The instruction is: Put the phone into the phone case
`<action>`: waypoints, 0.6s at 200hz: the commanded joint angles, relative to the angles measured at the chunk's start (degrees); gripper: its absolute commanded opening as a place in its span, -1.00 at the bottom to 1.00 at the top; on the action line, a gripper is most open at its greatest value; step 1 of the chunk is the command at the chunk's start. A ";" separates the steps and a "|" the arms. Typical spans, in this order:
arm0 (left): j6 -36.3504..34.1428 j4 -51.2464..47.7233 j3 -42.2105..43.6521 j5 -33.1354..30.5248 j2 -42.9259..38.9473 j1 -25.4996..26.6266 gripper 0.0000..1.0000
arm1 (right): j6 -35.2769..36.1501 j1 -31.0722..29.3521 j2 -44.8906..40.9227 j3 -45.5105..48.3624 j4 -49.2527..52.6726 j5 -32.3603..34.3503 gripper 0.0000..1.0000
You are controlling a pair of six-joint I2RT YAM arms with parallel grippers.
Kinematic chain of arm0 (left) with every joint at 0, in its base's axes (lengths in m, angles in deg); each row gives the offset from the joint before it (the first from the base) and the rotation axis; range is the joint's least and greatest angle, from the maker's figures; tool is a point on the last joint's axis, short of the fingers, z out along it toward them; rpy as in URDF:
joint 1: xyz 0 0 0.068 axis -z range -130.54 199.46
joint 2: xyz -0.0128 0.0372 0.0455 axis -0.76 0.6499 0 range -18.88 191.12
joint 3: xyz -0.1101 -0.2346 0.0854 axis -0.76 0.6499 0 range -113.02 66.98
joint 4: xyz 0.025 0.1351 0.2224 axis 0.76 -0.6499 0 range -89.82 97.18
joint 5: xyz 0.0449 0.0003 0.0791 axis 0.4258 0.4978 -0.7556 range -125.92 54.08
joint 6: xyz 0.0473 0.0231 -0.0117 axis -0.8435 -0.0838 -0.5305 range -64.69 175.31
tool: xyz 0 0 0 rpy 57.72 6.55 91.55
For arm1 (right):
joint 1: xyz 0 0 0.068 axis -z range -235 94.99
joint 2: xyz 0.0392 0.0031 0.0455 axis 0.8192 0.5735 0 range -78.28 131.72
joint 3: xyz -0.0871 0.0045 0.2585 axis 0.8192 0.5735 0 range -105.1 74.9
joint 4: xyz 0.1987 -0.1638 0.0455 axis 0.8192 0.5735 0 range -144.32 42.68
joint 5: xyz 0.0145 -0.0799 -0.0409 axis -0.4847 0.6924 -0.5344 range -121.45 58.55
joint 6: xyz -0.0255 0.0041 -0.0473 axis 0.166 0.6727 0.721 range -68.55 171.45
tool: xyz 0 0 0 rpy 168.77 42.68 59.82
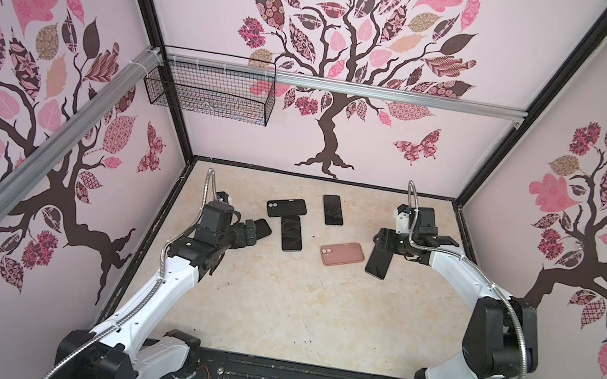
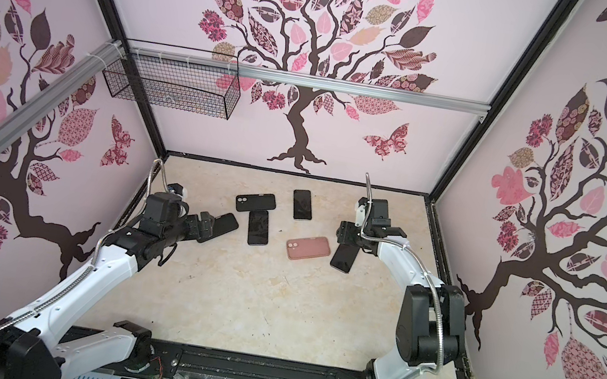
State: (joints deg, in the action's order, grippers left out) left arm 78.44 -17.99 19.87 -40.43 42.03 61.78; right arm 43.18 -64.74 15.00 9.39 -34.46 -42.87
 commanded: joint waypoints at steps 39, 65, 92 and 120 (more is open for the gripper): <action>-1.07 -4.75 -4.13 0.20 -2.08 0.07 0.96 | -0.59 -3.69 8.86 -5.26 0.34 0.21 0.22; -0.90 -4.87 -3.67 1.28 -2.23 0.03 0.96 | -1.35 -4.64 12.40 -7.38 1.06 0.49 0.12; -0.16 -3.77 -3.25 2.01 -2.06 0.00 0.96 | -2.41 -5.54 14.83 -8.62 1.63 0.57 0.06; 0.50 -2.81 -3.36 3.11 -0.82 0.07 0.96 | -3.70 -6.17 16.96 -9.11 1.69 3.31 -0.03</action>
State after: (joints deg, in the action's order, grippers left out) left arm 78.12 -22.10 18.43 -38.57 40.43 61.78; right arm 40.86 -70.32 29.14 2.68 -33.79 -42.02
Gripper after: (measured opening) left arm 0.981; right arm 0.498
